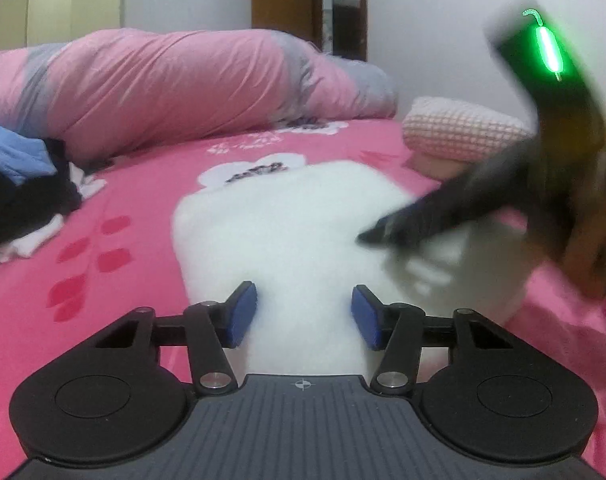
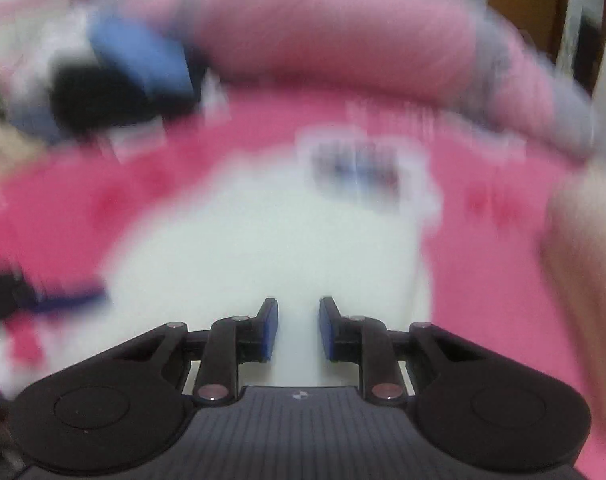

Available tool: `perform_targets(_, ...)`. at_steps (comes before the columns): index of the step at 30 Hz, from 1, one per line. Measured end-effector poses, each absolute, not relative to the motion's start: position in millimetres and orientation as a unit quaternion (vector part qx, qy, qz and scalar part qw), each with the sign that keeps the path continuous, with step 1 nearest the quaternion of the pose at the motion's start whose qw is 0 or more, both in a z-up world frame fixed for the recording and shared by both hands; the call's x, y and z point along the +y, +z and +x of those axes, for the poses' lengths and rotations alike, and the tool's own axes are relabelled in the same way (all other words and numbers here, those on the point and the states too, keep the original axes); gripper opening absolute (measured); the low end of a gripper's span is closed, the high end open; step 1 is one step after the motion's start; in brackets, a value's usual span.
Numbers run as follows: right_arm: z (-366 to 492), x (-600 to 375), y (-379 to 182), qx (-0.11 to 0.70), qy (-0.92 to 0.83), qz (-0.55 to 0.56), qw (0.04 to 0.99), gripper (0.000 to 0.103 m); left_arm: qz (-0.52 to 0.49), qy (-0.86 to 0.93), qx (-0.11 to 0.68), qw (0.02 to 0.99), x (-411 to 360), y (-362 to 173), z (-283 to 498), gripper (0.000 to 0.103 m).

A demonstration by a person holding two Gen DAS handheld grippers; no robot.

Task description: Fold clothes

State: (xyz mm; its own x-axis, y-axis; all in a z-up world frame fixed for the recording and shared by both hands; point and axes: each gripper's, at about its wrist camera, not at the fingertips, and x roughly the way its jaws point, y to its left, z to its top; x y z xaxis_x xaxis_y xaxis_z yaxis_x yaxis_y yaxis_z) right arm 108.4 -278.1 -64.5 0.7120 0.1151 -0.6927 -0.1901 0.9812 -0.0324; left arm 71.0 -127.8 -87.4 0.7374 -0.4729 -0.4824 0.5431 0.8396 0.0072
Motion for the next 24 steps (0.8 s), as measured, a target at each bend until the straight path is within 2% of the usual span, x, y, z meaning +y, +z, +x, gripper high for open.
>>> perform_targets(6, 101.3, -282.6, -75.8, 0.342, 0.078, -0.022, 0.936, 0.022, 0.065, -0.27, 0.256, 0.926, -124.3, -72.5, 72.5, 0.054)
perform_targets(11, 39.8, -296.5, -28.0, 0.299, 0.085, 0.002, 0.95, 0.022, 0.061, -0.266, 0.205, 0.94, -110.0, -44.4, 49.8, 0.054)
perform_targets(13, 24.0, -296.1, -26.1, 0.308, 0.085, -0.019, 0.947, 0.022, 0.08, -0.274, 0.221, 0.933, -115.0, -52.0, 45.8, 0.053)
perform_targets(15, 25.3, -294.4, -54.0, 0.34, 0.083, -0.04, 0.936, 0.021, 0.114, -0.271, 0.259, 0.92, -126.5, -73.6, 48.7, 0.052)
perform_targets(17, 27.6, -292.6, -83.7, 0.372, 0.08, -0.06, 0.923, 0.019, 0.154, -0.255, 0.247, 0.922, -136.6, -94.1, 42.3, 0.055)
perform_targets(24, 15.9, -290.3, -53.1, 0.351, 0.064, -0.063, 0.932, 0.018, 0.145, -0.257, 0.264, 0.918, -131.0, -84.8, 47.5, 0.056)
